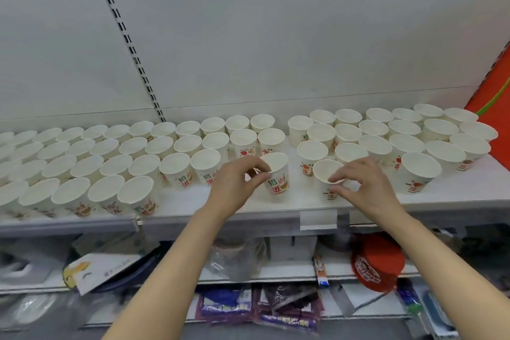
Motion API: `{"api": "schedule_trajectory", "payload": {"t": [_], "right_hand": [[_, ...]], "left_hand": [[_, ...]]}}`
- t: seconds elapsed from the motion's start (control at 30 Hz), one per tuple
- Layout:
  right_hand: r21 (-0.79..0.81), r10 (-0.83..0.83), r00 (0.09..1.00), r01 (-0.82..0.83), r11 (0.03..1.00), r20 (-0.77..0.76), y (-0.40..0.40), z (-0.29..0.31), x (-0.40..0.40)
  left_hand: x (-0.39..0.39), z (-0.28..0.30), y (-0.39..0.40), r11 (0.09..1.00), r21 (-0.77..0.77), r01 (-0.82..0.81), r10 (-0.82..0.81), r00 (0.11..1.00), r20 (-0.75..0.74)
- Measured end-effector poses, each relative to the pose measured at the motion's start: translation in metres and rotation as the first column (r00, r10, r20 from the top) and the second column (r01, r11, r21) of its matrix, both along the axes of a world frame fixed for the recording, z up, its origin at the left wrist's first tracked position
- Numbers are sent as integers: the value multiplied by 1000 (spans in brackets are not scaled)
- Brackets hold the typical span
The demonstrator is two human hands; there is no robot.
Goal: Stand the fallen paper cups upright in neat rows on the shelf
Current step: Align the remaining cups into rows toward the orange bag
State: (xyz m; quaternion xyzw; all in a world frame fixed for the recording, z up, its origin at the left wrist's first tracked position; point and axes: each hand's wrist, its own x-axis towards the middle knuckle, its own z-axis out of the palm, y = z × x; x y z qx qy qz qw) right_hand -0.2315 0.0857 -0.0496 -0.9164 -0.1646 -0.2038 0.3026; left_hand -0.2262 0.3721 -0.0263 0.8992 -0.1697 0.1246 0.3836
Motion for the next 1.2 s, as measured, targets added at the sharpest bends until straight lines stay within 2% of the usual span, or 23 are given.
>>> {"api": "schedule_trajectory", "payload": {"t": [0.1,0.23,0.4,0.5,0.63,0.77,0.9,1.07,1.2], "right_hand": [[110,-11,999,15,994,-38,9,-3,-2],[278,43,998,-26,960,-55,37,2,-6],[481,184,976,-106,870,-117,92,16,-15],[526,196,973,-103,844,-123,129,18,-17],[500,179,976,-96,861,-121,175,15,-17],[435,148,985,-95,895,-89,206,9,-18],[336,115,992,-94,937,-43,224,5,-20],[233,110,993,-98,967,-38,239,-5,-21],[206,97,995,-91,974,-19,250,-10,-21]], "left_hand": [[-21,0,18,984,-144,-109,108,994,-16],[-40,5,46,902,-352,-251,242,968,-68],[-45,14,96,893,-313,-323,277,944,-182],[-46,22,121,926,-220,-306,263,943,-205],[-46,24,148,947,-47,-318,306,936,-175],[-46,16,158,956,48,-290,294,950,-110],[-46,11,166,937,193,-291,300,954,-22],[-44,1,174,917,294,-269,272,962,29],[-41,-7,180,923,306,-232,231,972,39]]}}
